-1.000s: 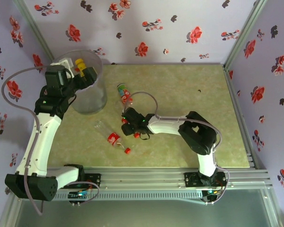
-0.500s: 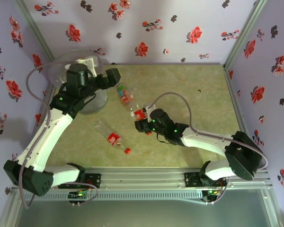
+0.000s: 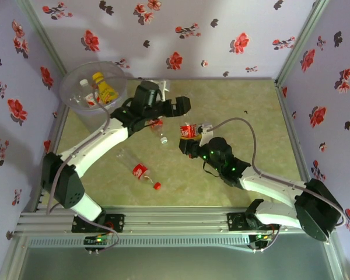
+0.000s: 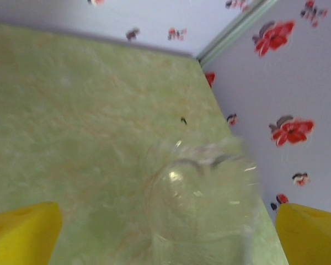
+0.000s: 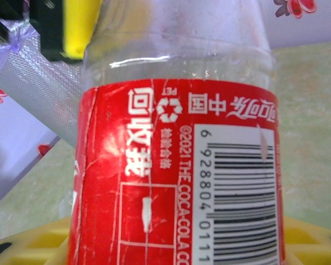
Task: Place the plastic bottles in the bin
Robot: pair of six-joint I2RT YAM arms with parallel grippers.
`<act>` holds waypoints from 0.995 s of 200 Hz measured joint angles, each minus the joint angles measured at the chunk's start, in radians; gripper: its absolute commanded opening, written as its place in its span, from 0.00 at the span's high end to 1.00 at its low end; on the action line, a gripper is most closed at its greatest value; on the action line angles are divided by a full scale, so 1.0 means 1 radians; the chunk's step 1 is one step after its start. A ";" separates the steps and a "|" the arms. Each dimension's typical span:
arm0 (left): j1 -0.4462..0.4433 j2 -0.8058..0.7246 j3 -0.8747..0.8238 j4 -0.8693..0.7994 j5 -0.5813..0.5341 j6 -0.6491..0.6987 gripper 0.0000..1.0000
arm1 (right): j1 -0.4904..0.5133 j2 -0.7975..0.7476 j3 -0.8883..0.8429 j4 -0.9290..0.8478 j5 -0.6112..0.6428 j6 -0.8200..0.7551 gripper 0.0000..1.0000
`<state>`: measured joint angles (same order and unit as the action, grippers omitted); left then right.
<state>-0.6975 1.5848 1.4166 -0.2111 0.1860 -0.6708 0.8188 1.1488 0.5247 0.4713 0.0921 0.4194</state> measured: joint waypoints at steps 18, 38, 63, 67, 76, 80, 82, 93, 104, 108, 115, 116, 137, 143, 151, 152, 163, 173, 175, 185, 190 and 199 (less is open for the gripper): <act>-0.023 0.019 0.000 0.014 0.011 -0.016 0.01 | -0.006 -0.006 -0.008 0.002 -0.001 0.000 0.63; -0.035 0.029 0.003 0.035 0.030 -0.037 0.07 | -0.013 -0.008 -0.008 0.002 -0.004 -0.001 0.63; -0.039 0.051 0.028 0.048 0.045 -0.056 0.16 | -0.019 -0.011 -0.008 0.002 -0.016 -0.007 0.63; -0.039 0.053 0.031 0.050 0.047 -0.055 0.18 | -0.021 -0.011 -0.008 0.002 -0.018 -0.008 0.63; -0.039 0.060 0.035 0.056 0.051 -0.062 0.23 | -0.021 -0.011 -0.008 0.001 -0.018 -0.008 0.63; -0.039 0.063 0.037 0.059 0.053 -0.060 0.25 | -0.021 -0.011 -0.008 0.000 -0.019 -0.008 0.63; -0.039 0.064 0.037 0.060 0.053 -0.063 0.27 | -0.021 -0.011 -0.008 0.000 -0.020 -0.008 0.63; -0.039 0.068 0.039 0.061 0.055 -0.059 0.35 | -0.021 -0.011 -0.008 -0.001 -0.022 -0.008 0.63; -0.039 0.069 0.042 0.060 0.054 -0.058 0.45 | -0.021 -0.010 -0.008 -0.001 -0.024 -0.009 0.63; -0.039 0.070 0.042 0.060 0.055 -0.063 0.48 | -0.022 -0.010 -0.008 0.000 -0.024 -0.010 0.63; -0.039 0.070 0.043 0.058 0.055 -0.062 0.54 | -0.023 -0.010 -0.008 0.002 -0.025 -0.010 0.62; -0.039 0.070 0.043 0.058 0.055 -0.061 0.54 | -0.023 -0.010 -0.008 0.003 -0.025 -0.010 0.62; -0.039 0.070 0.047 0.053 0.054 -0.051 0.65 | -0.025 -0.009 -0.008 0.006 -0.029 -0.009 0.58; -0.039 0.070 0.047 0.053 0.055 -0.049 0.65 | -0.027 -0.008 -0.008 0.008 -0.030 -0.008 0.53; -0.039 0.070 0.048 0.053 0.055 -0.047 0.65 | -0.027 -0.007 -0.008 0.011 -0.036 -0.007 0.41; -0.039 0.070 0.048 0.053 0.055 -0.047 0.65 | -0.027 -0.006 -0.008 0.011 -0.037 -0.007 0.38; -0.037 0.070 0.049 0.053 0.054 -0.043 0.65 | -0.029 -0.005 -0.006 0.010 -0.045 -0.004 0.11; -0.031 0.070 0.053 0.053 0.054 -0.038 0.66 | -0.031 -0.005 -0.002 -0.005 -0.048 -0.010 0.01; -0.030 0.070 0.054 0.053 0.054 -0.037 0.66 | -0.032 -0.005 -0.002 -0.009 -0.048 -0.011 0.01; -0.021 0.070 0.061 0.053 0.055 -0.034 0.66 | -0.032 -0.007 0.003 -0.034 -0.048 -0.019 0.01; -0.014 0.070 0.064 0.053 0.055 -0.030 0.67 | -0.033 -0.011 0.005 -0.047 -0.048 -0.023 0.01; 0.003 0.070 0.072 0.053 0.057 -0.024 0.67 | -0.036 -0.025 0.005 -0.073 -0.047 -0.026 0.01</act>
<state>-0.6945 1.6550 1.4891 -0.1581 0.2432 -0.6952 0.7826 1.1236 0.5297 0.3985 0.0448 0.3935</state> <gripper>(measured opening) 0.382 0.992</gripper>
